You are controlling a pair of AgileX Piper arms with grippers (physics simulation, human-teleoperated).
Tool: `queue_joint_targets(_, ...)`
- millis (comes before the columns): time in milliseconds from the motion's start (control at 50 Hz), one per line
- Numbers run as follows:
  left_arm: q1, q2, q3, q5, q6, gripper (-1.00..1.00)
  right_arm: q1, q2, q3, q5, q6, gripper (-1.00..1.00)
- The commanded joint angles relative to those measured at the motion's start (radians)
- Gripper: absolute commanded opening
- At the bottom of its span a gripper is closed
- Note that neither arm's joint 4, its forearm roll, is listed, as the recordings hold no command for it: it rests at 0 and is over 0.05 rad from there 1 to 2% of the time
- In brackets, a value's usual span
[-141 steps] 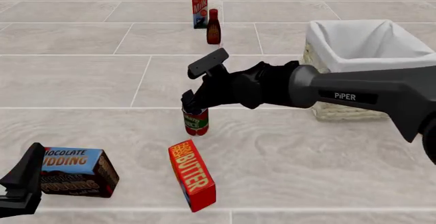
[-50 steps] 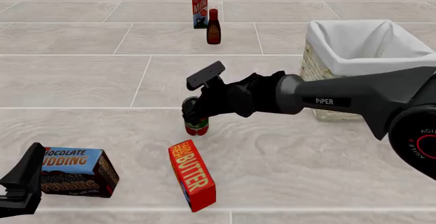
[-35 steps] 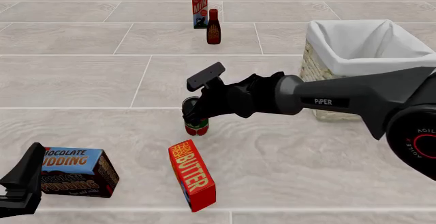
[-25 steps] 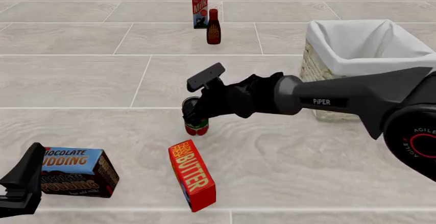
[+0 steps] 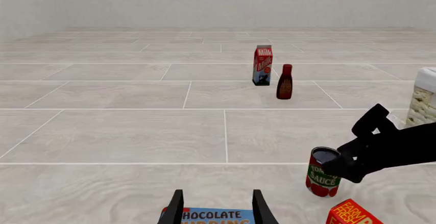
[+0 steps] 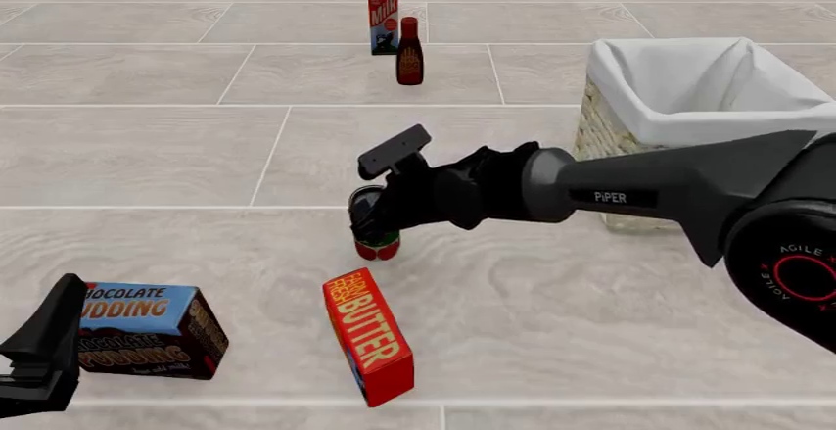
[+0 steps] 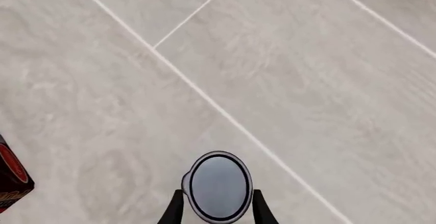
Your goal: Pick the tomato sauce and place it in the basket.
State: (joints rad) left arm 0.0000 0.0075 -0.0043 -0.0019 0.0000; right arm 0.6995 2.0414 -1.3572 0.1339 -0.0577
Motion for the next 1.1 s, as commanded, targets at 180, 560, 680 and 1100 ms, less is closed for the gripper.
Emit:
queue_joint_targets(180, 0.0, 0.0, 0.0, 0.0, 0.0, 1.0, 0.006, 0.014, -0.002, -0.002, 0.007, 1.0)
queue_joint_targets(560, 0.0, 0.0, 0.0, 0.0, 0.0, 1.0, 0.002, 0.021, -0.002, -0.005, 0.01, 1.0)
queue_joint_targets(680, 0.0, 0.0, 0.0, 0.0, 0.0, 1.0, 0.004, 0.017, 0.001, -0.005, 0.008, 1.0)
queue_joint_targets(1100, 0.0, 0.0, 0.0, 0.0, 0.0, 1.0, 0.004, 0.039, -0.006, -0.003, 0.006, -1.0)
